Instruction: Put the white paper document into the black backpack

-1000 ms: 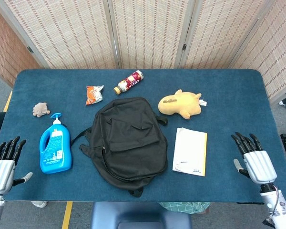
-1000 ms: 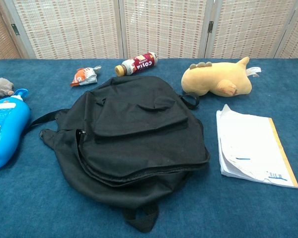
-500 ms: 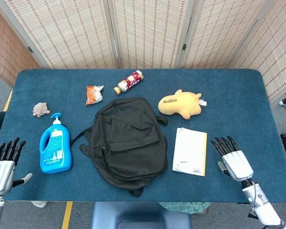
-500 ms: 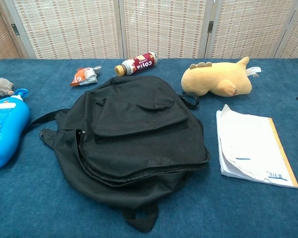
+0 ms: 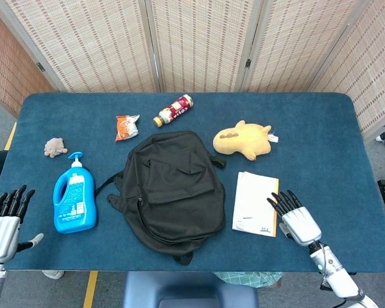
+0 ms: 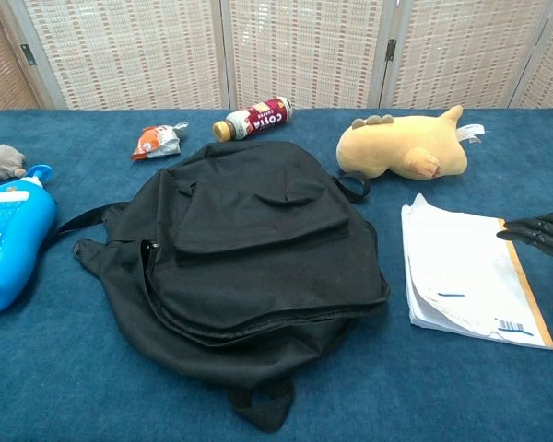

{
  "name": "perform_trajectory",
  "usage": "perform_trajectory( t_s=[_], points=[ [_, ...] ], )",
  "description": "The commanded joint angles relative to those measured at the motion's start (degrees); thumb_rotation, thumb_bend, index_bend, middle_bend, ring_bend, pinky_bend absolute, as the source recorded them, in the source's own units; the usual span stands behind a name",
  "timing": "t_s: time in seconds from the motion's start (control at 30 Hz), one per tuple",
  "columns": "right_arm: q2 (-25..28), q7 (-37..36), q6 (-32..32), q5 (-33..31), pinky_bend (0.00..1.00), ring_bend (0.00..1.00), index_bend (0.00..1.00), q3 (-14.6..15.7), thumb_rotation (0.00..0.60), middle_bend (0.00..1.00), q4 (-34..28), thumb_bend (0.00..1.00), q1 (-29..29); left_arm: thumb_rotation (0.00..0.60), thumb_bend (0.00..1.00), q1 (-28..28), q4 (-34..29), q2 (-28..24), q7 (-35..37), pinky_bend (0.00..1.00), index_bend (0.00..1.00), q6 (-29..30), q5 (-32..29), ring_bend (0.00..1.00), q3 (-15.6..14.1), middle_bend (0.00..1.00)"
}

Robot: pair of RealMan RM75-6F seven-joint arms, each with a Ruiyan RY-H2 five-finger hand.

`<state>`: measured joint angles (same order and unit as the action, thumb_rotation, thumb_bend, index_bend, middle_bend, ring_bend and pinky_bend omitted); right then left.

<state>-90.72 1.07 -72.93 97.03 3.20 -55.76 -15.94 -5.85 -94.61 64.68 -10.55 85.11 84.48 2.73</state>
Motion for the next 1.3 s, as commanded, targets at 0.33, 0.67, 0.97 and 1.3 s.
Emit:
perform_trajectory(
  t_s=[0.33, 0.67, 0.97, 1.3],
  points=[
    [-4.4, -3.9, 0.5, -0.4, 0.00, 0.03, 0.02, 0.8, 0.600, 0.06, 7.8, 0.48, -0.9, 0.600, 0.13, -0.3, -0.5, 0.0, -0.5, 0.00, 0.04, -0.6, -0.1, 0.02, 0.0, 0.02],
    [-5.0, -4.1, 0.7, -0.6, 0.00, 0.03, 0.02, 1.0, 0.600, 0.06, 8.7, 0.48, -2.0, 0.600, 0.13, -0.3, -0.4, 0.1, -0.6, 0.00, 0.04, -0.8, -0.4, 0.02, 0.0, 0.02],
    [-5.3, -3.4, 1.3, -0.5, 0.00, 0.03, 0.02, 1.8, 0.600, 0.06, 8.4, 0.48, -2.3, 0.600, 0.13, -0.3, 0.0, 0.3, -0.4, 0.00, 0.04, -1.0, -0.5, 0.02, -0.1, 0.02],
    [-4.7, -2.6, 1.4, -1.2, 0.00, 0.03, 0.02, 1.5, 0.600, 0.06, 7.6, 0.48, -2.5, 0.600, 0.13, -0.5, 0.3, 0.4, 0.0, 0.00, 0.04, -1.3, -0.5, 0.02, -0.1, 0.02]
  ],
)
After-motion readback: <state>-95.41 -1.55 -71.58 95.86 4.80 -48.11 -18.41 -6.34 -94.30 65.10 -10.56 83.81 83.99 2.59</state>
